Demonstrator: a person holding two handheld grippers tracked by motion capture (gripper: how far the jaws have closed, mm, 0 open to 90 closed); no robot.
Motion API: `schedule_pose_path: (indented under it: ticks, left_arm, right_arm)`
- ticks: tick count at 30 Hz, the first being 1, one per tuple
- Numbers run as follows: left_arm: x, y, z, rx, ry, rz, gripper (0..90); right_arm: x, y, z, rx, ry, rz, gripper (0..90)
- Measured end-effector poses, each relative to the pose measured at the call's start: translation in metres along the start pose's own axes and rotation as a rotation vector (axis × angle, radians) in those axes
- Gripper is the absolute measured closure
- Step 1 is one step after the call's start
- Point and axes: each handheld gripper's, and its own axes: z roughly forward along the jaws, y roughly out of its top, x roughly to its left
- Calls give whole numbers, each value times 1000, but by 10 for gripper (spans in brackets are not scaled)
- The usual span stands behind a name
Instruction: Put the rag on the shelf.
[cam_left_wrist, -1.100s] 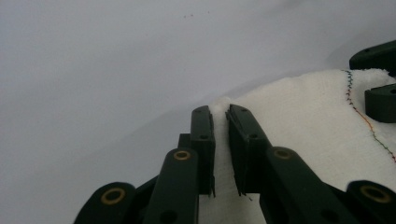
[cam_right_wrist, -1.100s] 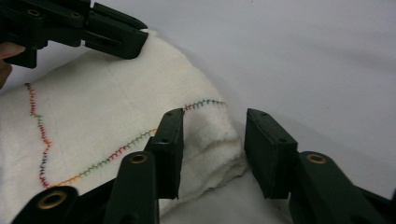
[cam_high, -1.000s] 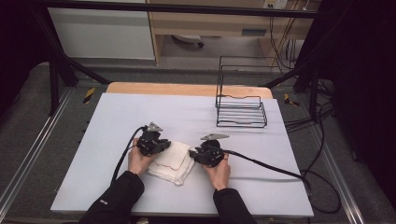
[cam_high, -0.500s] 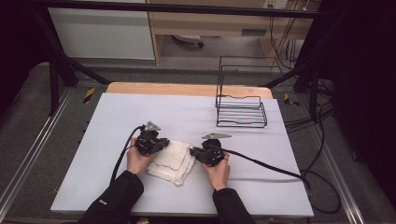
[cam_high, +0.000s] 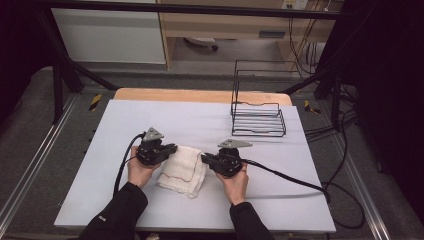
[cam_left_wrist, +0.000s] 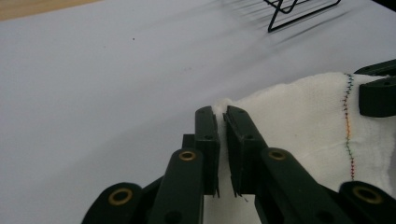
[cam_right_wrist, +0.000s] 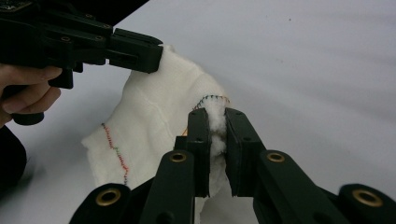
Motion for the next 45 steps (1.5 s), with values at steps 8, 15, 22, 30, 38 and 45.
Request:
schedule_pose_path:
  ticks: [8, 15, 22, 30, 38, 45]
  left_arm:
    - [-5, 3, -20, -76, -5, 7, 832]
    - [-11, 7, -34, -140, 0, 5, 835]
    - [-20, 12, -43, -201, -2, 10, 836]
    - [-31, 18, -48, -264, -4, 15, 836]
    - [-40, 26, -51, -327, -2, 16, 837]
    - [-50, 33, -52, -381, -3, 16, 837]
  right_arm:
    - [6, 8, -11, -53, 14, -48, 813]
    - [12, 15, -22, -96, 16, -99, 815]
    - [14, 23, -36, -143, 2, -143, 818]
    - [15, 29, -50, -188, -3, -182, 819]
    - [16, 36, -65, -238, -18, -210, 820]
    - [17, 43, -80, -278, -37, -241, 820]
